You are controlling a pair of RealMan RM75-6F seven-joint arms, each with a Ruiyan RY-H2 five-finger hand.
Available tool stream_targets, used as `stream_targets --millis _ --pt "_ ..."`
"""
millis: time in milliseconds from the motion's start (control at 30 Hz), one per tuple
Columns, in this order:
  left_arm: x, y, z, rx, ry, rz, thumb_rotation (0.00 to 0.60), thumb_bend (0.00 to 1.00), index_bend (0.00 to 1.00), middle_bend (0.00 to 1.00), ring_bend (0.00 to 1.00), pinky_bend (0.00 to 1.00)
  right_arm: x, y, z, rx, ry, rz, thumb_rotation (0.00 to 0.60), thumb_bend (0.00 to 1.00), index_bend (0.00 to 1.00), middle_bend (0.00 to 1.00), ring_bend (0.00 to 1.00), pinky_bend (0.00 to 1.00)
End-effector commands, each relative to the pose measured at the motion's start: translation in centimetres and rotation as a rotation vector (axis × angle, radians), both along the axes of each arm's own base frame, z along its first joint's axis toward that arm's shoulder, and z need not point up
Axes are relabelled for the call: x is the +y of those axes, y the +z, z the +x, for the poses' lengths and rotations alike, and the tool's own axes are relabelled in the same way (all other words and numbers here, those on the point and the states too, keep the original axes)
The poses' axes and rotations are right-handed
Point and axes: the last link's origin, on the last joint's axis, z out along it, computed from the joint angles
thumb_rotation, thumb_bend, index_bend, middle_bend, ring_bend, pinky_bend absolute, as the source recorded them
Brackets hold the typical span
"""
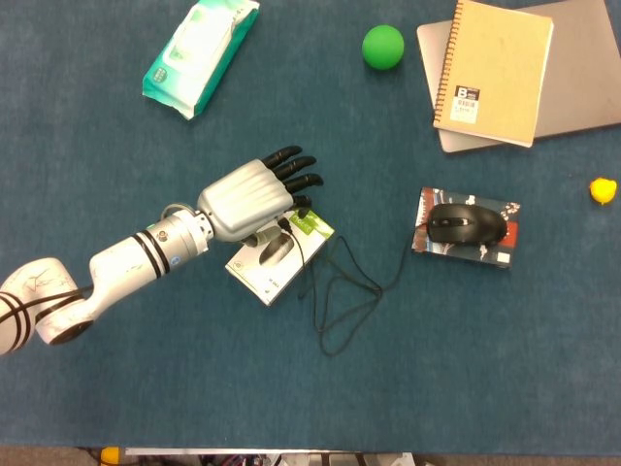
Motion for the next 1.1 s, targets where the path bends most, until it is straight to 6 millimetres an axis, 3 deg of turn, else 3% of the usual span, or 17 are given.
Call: stream_targets --millis 33,1100 --pt "0.0 -0.2 -0.2 0.001 0.006 -0.002 0.600 0.37 0.38 0.15 0.00 0.02 0.0 0.0 0.0 0.000 -0.001 0.001 0.600 0.41 0.57 0.47 0.41 0.50" --pt "-0.1 -1.3 -1.2 0.000 0.031 -0.010 0.600 0.37 0.42 0.16 0.00 0.02 0.5 0.4 -0.5 -0.001 -0.018 -0.018 0.600 0.41 0.57 0.47 0.41 0.50"
